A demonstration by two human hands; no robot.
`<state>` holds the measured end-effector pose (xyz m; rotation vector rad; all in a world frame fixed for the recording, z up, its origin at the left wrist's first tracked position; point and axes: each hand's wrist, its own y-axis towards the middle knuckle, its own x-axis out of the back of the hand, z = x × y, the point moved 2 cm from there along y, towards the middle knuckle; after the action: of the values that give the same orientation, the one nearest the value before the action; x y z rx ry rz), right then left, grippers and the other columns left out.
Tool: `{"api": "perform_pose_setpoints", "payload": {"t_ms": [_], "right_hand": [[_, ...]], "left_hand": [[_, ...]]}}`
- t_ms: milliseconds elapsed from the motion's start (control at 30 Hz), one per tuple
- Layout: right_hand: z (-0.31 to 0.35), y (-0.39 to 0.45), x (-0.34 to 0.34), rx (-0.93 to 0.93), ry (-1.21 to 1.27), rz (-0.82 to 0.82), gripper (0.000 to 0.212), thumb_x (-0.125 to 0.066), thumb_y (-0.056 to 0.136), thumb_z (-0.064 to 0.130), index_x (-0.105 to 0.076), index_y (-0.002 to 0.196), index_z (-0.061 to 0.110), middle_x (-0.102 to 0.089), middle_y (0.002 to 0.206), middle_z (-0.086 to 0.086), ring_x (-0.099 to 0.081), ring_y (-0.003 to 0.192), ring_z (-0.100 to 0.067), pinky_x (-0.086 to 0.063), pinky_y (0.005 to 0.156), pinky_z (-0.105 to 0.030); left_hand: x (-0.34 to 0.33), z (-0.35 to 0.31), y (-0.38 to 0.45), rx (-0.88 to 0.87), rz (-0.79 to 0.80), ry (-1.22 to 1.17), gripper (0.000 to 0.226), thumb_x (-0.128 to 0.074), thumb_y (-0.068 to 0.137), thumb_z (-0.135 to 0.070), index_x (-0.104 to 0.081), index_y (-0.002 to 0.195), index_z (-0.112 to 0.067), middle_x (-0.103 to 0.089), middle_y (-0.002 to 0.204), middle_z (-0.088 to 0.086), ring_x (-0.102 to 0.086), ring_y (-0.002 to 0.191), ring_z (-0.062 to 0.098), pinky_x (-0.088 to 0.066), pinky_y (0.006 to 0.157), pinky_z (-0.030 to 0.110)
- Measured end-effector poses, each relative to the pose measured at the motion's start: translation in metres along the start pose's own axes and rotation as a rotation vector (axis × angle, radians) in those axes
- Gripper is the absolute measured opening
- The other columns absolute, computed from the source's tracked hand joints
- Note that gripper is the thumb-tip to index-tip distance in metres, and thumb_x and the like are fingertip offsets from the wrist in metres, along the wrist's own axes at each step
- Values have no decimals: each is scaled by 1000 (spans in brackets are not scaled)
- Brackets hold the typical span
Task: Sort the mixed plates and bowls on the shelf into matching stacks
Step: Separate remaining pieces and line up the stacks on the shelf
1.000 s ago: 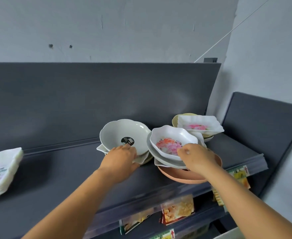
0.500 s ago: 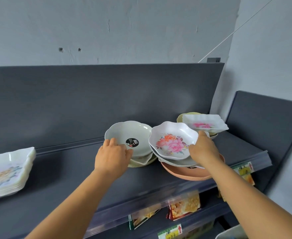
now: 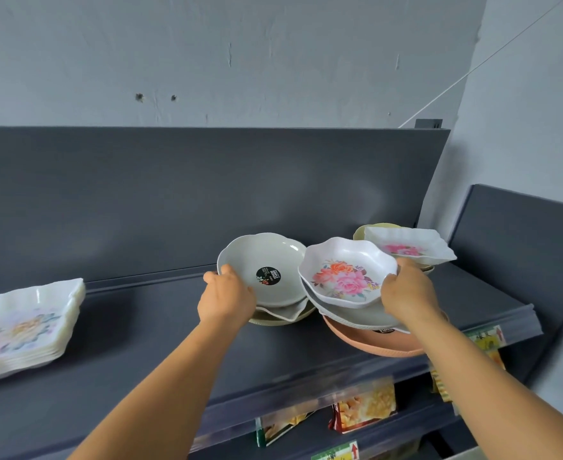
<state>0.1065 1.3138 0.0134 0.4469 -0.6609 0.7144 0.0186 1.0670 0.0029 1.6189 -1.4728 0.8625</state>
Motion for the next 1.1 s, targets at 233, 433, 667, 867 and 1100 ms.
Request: {"api": "perform_pose_setpoints", "payload": {"t_ms": [233, 433, 667, 867, 1100], "right_hand": [[9, 4, -8, 16, 5, -27, 32, -45, 92, 12, -46, 124, 15, -61, 107, -12, -61, 89, -34, -58, 73, -45], [12, 6, -14, 3, 26, -12, 30, -45, 90, 13, -46, 120, 18, -62, 102, -8, -64, 84, -31, -60, 70, -47], [31, 2, -20, 39, 85, 25, 35, -39, 95, 9, -44, 129, 11, -63, 111, -13, -66, 90, -35, -51, 67, -35], [55, -5, -40, 74, 116, 58, 31, -37, 92, 9, -44, 122, 11, -65, 104, -15, -66, 88, -37, -56, 77, -45], [78, -21, -58, 71, 148, 113, 34, -35, 91, 8, -42, 124, 9, -66, 97, -18, -67, 82, -36, -53, 66, -37]], "left_hand": [[4, 3, 10, 58, -41, -184, 32, -44, 89, -2, -44, 121, 0, -37, 131, 20, -48, 80, 35, -41, 67, 36], [10, 7, 10, 27, -93, -395, 46, -38, 90, 0, -38, 136, -4, -32, 139, 16, -53, 98, 38, -40, 74, 35], [32, 25, 10, 43, -203, -415, 50, -40, 92, -3, -35, 142, -7, -33, 142, 13, -53, 111, 40, -39, 78, 35], [58, 61, 7, 161, -274, -400, 51, -39, 92, -2, -34, 143, -6, -32, 142, 13, -53, 111, 39, -41, 78, 37], [71, 103, -9, 286, -272, -316, 45, -39, 90, 3, -37, 136, 5, -27, 147, 19, -51, 114, 44, -36, 80, 37]]}}
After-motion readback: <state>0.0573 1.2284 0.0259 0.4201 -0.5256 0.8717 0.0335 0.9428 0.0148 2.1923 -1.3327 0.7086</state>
